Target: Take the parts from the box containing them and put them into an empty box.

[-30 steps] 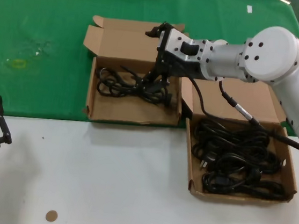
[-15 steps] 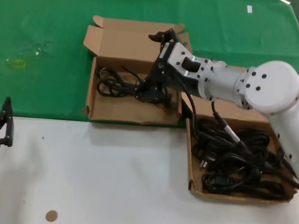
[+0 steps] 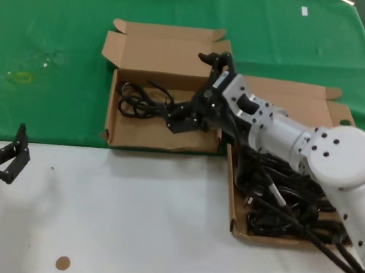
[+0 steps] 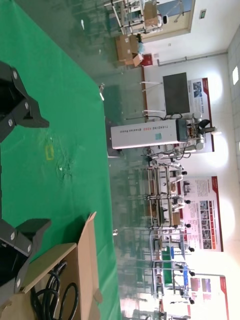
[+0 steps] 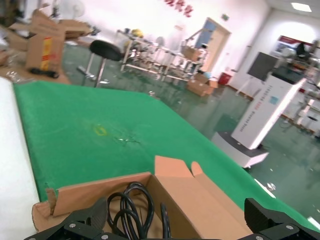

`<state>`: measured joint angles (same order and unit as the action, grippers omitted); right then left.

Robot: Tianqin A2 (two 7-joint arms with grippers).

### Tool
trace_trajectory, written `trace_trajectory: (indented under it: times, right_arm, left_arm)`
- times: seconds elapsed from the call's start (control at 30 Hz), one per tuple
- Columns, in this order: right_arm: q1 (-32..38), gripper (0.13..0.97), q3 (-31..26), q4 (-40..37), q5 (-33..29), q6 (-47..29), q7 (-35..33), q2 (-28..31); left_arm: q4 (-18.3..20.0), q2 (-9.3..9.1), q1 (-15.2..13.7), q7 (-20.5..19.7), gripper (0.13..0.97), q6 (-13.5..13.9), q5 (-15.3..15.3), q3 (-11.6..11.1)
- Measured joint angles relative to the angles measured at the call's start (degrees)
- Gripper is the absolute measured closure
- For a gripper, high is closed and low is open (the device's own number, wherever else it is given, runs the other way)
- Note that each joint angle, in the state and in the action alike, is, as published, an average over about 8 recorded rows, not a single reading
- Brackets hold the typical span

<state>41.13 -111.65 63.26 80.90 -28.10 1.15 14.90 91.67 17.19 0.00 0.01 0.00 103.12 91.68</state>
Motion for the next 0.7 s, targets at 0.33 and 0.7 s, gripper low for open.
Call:
trace_trajectory:
  times: [0.33, 0.7]
  right_arm:
    - [-8.4, 0.129, 4.1, 5.8, 4.5, 5.7, -0.2, 0.5]
    - [-17.6, 0.129, 8.6, 12.2, 9.5, 12.0, -0.5, 1.0]
  left_arm:
    - [0.0, 0.0, 0.0, 0.0, 0.364, 0.0, 0.0, 0.0]
    - [0.0, 0.0, 0.0, 0.0, 0.233, 0.0, 0.0, 0.0]
